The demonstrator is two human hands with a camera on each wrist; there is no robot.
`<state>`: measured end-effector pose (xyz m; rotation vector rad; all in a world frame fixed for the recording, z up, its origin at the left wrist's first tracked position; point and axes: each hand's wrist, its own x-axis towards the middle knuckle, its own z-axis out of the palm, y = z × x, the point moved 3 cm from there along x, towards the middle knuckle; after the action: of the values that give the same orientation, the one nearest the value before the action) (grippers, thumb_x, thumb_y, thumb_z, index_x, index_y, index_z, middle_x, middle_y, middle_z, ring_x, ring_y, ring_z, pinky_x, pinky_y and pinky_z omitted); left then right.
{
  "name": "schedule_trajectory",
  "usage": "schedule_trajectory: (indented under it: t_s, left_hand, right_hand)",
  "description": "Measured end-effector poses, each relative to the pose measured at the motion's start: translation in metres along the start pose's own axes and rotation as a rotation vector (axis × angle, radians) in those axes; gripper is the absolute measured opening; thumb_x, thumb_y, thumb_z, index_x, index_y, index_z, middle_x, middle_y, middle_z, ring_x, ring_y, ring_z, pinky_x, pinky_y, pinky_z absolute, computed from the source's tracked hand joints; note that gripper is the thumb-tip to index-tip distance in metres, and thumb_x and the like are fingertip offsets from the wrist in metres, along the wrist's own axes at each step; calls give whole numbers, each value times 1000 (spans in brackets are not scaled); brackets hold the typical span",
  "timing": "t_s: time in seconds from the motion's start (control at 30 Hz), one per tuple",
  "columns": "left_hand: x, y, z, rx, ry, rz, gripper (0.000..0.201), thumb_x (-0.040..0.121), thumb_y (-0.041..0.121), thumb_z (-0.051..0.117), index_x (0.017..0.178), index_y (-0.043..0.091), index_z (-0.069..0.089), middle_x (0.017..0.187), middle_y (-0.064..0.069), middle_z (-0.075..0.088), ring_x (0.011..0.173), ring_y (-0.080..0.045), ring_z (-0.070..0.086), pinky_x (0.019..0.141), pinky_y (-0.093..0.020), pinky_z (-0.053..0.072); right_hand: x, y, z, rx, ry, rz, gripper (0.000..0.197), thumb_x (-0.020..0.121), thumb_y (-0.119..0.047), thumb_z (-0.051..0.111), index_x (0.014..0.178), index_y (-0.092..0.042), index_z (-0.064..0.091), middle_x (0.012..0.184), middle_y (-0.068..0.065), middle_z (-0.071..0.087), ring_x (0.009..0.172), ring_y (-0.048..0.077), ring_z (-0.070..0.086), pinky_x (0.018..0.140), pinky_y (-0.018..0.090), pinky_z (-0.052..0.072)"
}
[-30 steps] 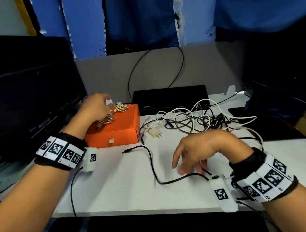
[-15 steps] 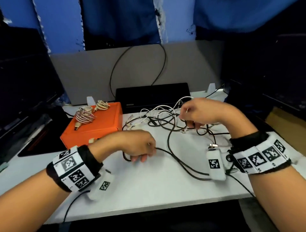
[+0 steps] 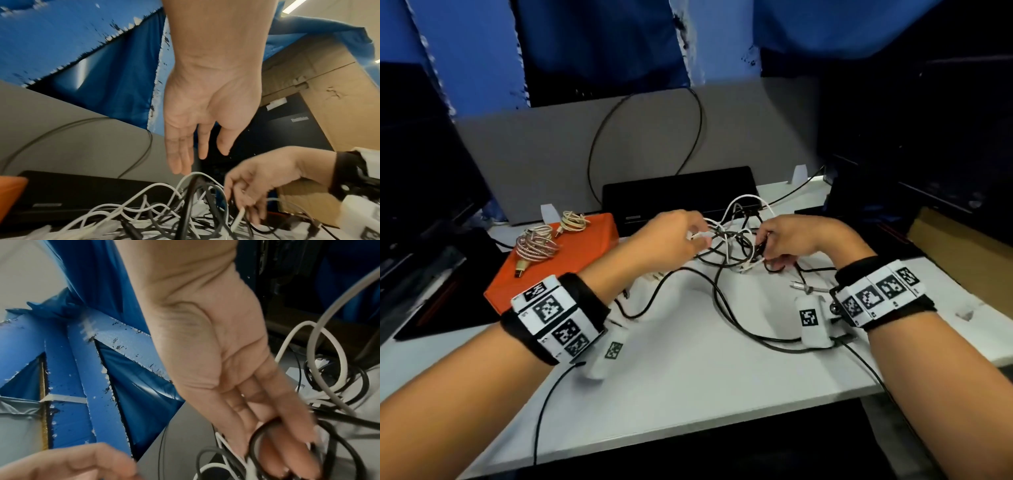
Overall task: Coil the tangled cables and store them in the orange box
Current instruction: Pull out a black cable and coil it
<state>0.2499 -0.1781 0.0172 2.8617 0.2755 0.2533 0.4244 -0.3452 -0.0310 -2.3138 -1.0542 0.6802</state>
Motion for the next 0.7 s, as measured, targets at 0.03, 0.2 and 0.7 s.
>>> schedule_trajectory:
  t_s: [0.03, 0.2, 0.7]
  left_hand:
    - [4, 9, 6, 10, -40, 38, 44, 99, 45, 62, 137, 22, 58, 135, 0, 59, 116, -20, 61, 97, -31, 46]
    - [33, 33, 28, -25, -117, 81, 81, 92, 52, 69, 157, 24, 28, 153, -7, 43, 127, -26, 56, 103, -36, 45]
    - [64, -8, -23, -451, 117, -46, 42, 106, 45, 50, 93, 11, 71, 102, -6, 72, 60, -18, 71, 61, -37, 59]
  right_hand:
    - [-1, -5, -2, 64, 51, -78, 14, 100, 0, 60, 110, -10, 60, 91, 14, 74, 93, 39, 75, 79, 42, 62]
    - [-17, -36, -22, 434, 296, -418, 12, 101, 4, 57, 105, -7, 60, 87, 5, 63, 79, 15, 74, 75, 27, 61]
    - [-16, -25, -41, 279, 554, -371, 37, 98, -3, 60, 123, -29, 61, 94, -2, 63, 58, 11, 51, 56, 29, 44]
